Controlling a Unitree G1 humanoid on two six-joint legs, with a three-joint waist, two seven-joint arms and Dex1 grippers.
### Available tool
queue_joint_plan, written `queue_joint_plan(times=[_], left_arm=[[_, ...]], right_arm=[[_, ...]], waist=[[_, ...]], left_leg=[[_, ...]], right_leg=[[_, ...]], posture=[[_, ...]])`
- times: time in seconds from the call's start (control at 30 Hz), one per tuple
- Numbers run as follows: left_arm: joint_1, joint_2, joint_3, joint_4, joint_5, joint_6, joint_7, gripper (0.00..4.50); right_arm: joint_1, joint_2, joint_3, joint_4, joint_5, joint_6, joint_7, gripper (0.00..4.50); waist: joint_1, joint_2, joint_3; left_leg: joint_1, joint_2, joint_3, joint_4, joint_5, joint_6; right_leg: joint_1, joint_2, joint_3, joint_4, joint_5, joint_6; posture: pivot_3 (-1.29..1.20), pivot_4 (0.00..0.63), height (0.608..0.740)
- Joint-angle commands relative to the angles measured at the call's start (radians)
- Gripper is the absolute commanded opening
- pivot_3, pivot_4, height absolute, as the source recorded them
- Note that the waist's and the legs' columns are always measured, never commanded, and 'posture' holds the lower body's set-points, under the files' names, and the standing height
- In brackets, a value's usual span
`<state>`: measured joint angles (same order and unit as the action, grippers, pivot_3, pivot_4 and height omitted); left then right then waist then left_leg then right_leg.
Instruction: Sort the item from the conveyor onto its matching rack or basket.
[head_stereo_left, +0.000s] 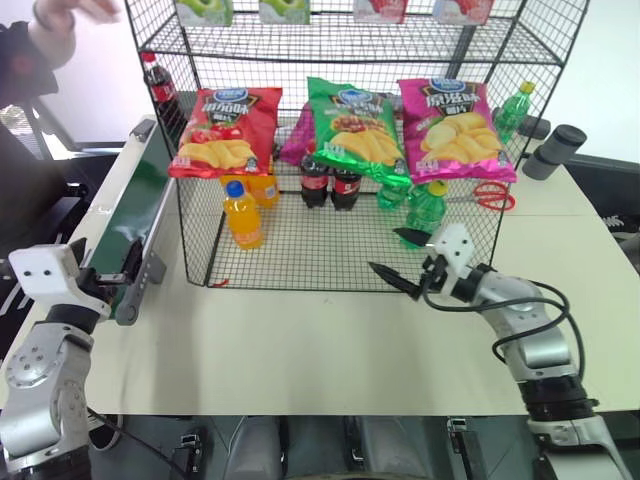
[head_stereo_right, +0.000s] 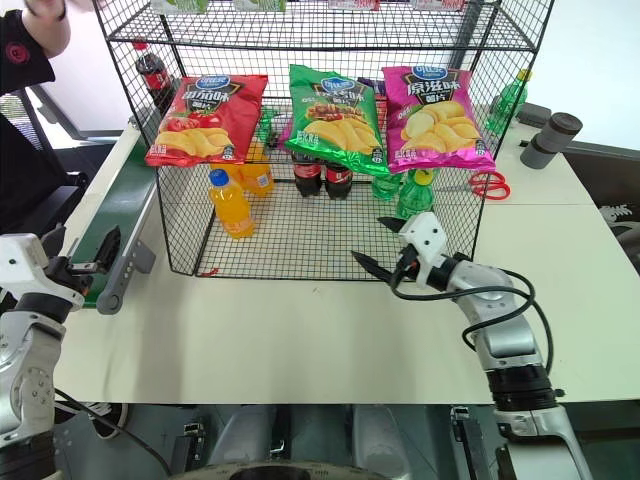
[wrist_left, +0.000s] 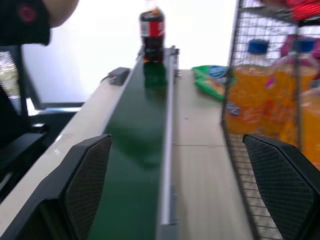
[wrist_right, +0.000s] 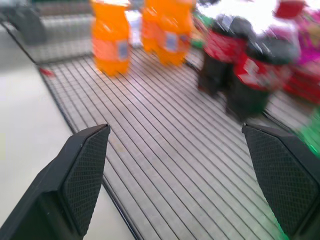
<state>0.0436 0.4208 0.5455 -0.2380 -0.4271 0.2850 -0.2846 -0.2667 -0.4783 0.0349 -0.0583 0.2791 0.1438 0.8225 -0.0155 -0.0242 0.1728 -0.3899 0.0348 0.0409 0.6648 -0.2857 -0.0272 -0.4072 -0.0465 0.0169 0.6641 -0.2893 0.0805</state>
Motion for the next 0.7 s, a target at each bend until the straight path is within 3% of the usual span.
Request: queue_joint_plan(times=[0.03, 0.7], left_arm=[[-0.026, 0.015, 0.003, 0.032, 0.043, -0.057, 0.018, 4.5], [-0.062, 0.015, -0.043, 0.113, 0.101, -0.104, 0.02, 4.5]], right_arm=[[-0.016, 0.025, 0.028, -0.088, 0.023, 0.023, -0.002, 4.4], [-0.013, 0.101, 0.113, -0.098, -0.041, 0.031, -0.066, 4.4]], waist=[[0.001, -0.001, 0.0], [0.0, -0.002, -0.001]], left_leg=[[0.0, 0.0, 0.0, 0.0, 0.0, 0.0], [0.0, 0.0, 0.0, 0.0, 0.0, 0.0]], right_leg=[[0.0, 0.0, 0.0, 0.0, 0.0, 0.0], [0.0, -0.002, -0.001, 0.0, 0.0, 0.0]], posture=[[0.0, 0.15, 0.734], [0.0, 0.15, 0.734]])
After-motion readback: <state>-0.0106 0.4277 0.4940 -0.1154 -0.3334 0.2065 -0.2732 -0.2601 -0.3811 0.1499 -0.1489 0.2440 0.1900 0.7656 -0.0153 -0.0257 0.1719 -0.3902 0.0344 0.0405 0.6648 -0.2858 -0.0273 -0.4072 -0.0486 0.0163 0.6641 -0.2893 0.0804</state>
